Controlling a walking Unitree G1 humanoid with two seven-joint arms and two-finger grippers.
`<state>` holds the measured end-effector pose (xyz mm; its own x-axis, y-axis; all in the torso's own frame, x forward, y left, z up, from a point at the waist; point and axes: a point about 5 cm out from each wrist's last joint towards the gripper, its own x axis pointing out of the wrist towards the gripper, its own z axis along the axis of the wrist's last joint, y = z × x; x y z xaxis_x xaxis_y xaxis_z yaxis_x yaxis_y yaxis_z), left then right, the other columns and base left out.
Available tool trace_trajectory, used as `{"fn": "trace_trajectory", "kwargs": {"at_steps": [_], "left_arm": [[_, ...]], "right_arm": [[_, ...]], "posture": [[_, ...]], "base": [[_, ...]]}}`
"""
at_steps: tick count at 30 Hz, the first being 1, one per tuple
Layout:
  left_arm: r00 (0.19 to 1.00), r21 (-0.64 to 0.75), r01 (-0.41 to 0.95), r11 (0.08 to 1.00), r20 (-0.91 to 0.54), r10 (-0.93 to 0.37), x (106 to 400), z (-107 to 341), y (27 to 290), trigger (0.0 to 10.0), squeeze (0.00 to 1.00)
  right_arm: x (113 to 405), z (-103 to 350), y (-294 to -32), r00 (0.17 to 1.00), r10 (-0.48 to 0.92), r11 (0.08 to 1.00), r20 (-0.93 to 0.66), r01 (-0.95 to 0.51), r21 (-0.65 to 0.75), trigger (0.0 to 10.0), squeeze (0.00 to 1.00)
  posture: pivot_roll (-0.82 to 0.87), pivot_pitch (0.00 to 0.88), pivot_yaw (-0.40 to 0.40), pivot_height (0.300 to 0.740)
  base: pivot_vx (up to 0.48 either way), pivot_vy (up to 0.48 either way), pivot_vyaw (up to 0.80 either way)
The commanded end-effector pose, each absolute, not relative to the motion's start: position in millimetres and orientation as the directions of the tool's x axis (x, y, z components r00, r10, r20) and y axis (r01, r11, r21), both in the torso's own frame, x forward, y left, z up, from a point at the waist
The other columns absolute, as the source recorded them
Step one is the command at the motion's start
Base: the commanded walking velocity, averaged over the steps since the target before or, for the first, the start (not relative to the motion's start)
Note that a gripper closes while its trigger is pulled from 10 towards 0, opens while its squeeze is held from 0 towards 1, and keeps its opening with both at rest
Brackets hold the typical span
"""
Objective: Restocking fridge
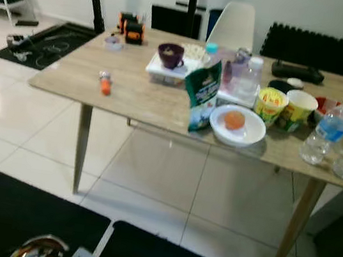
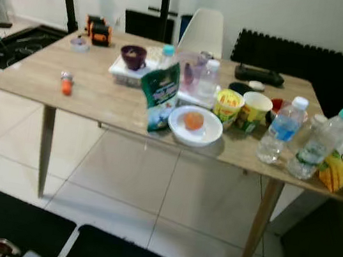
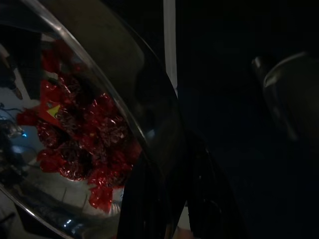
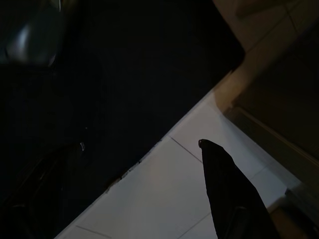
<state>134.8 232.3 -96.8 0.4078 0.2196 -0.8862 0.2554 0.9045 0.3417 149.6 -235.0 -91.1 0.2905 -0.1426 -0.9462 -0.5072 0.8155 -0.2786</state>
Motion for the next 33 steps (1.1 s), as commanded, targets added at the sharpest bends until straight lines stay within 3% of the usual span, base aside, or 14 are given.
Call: {"fn": "trace_trajectory", "kwargs": {"at_steps": [1,12,28,33], "left_arm": [[0.405,0.353,0.260,0.899,-0.885,0.230,133.7,-96.3,236.0,10.0,0.00],[0.407,0.353,0.260,0.899,-0.884,0.229,134.0,-96.1,236.3,10.0,0.00],[0.410,0.342,0.252,0.905,-0.885,0.220,134.3,-96.2,235.6,10.0,0.00],[0.411,0.338,0.251,0.907,-0.886,0.217,134.4,-96.2,235.1,10.0,0.00]], "right_arm": [[151.7,-89.7,-237.5,0.299,-0.150,0.806,-0.943,-0.515,-0.291,10.0,0.00],[151.7,-89.5,-238.1,0.299,-0.149,0.807,-0.943,-0.514,-0.290,10.0,0.00],[150.8,-89.9,-237.2,0.293,-0.123,0.841,-0.948,-0.476,-0.257,10.0,0.00],[150.3,-90.1,-237.3,0.283,-0.124,0.845,-0.951,-0.472,-0.251,10.0,0.00]], "posture": [[-0.08,0.000,0.024,0.740],[-0.08,0.000,0.022,0.740],[-0.08,0.000,0.023,0.740],[-0.08,0.000,0.023,0.740]], "base": [[-0.337,0.000,0.00],[-0.324,0.000,0.00],[0.000,0.000,0.00],[0.000,0.000,-0.79]]}}
